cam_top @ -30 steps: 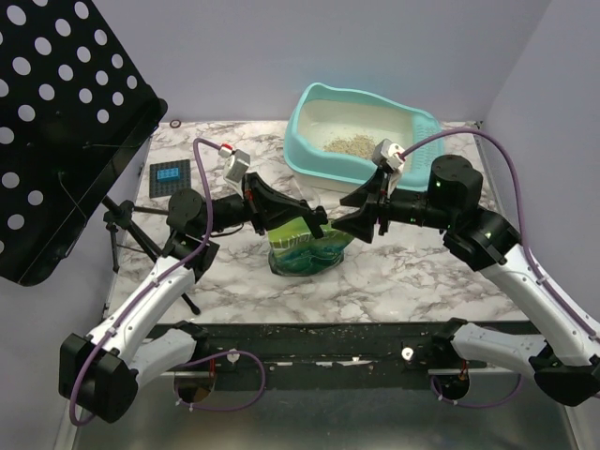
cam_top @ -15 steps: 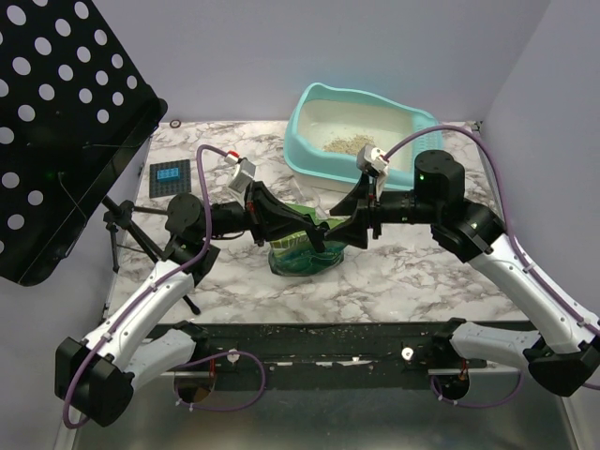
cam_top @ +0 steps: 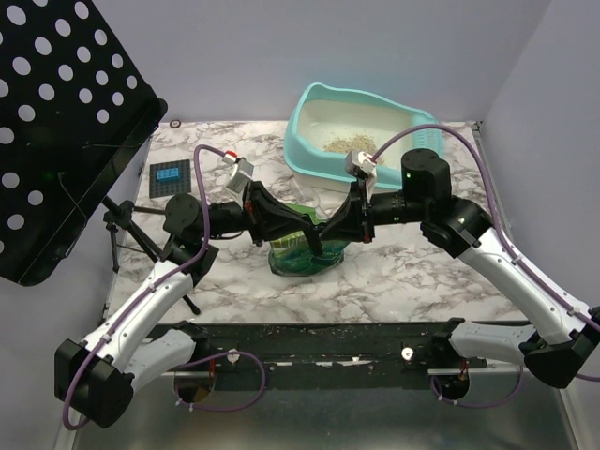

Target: Fill the litter box with clean litter

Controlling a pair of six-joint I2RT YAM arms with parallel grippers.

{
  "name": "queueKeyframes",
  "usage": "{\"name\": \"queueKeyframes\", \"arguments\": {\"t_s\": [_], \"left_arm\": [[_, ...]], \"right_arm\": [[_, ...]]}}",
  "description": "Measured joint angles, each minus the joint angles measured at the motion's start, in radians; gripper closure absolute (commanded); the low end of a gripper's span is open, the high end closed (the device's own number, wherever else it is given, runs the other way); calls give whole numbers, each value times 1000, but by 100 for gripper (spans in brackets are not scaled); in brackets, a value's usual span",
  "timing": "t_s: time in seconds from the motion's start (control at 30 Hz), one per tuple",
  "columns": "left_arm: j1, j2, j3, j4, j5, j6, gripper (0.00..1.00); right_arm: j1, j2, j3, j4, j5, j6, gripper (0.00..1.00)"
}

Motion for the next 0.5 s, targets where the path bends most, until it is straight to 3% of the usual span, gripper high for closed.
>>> {"name": "queueKeyframes", "arguments": {"t_s": [0.1,0.17,0.3,0.5], "left_arm": [[5,-3,0,0,1,0,53],[5,-6,0,-15,-2,9,41],[0,-51,2,-172,-32,125,36],[-1,-107,61,-510,-173,405,37]], "right_arm": [[3,-4,0,-4,9,11,100],[5,-11,-4,0,23,13,100],[11,-44,-10,3,98,17,100],[11,-80,14,-24,248,11,100]]}}
